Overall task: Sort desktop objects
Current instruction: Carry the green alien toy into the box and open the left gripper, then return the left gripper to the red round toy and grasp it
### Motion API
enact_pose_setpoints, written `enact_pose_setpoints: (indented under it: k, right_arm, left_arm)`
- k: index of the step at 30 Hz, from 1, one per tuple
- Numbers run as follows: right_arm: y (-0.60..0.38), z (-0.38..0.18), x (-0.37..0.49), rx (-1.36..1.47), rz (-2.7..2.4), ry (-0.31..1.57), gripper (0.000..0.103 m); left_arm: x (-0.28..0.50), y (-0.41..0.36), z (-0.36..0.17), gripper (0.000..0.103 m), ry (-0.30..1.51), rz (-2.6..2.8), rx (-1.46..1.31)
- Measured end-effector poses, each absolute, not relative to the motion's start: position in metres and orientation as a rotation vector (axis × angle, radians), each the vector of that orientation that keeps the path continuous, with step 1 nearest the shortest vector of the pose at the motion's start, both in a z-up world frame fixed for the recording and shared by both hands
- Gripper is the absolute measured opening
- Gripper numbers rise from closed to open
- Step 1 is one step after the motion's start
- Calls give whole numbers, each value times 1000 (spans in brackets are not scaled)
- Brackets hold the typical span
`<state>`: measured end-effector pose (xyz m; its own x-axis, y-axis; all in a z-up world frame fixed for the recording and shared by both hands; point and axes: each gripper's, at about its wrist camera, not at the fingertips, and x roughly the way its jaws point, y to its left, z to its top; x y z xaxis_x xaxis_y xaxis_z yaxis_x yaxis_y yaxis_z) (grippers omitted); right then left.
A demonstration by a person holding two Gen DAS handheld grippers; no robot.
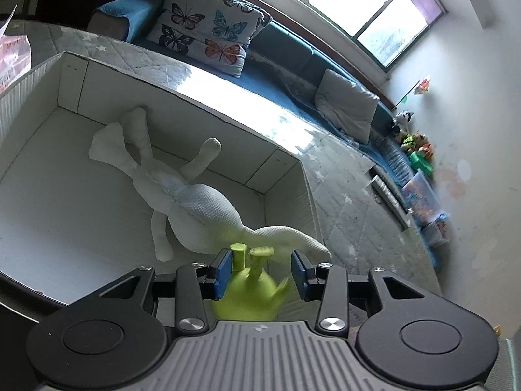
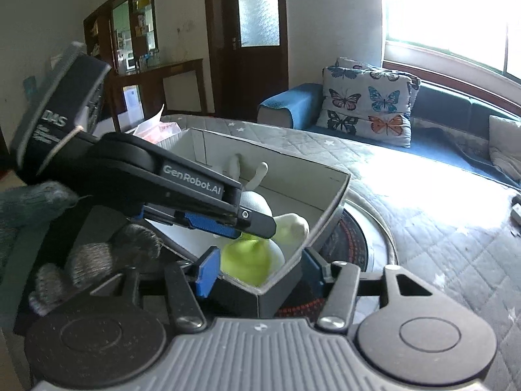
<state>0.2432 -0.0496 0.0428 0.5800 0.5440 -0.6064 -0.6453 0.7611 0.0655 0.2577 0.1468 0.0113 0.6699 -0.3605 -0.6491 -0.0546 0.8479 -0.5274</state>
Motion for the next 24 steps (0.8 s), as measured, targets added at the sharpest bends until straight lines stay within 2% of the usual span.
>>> enact_pose_setpoints:
  k: [7,13,24]
  right_arm:
    - [-75,52,224,-121,689,618,58]
    - [-97,55,200,-107,672,587,68]
    - [-133,47,161,-100,613,575,74]
  left_arm:
    - [255,146,12,42,822,-175,-536]
    - [243,145,20,42,789,-167,-526]
    - [212,137,41,42,722,-182,-505]
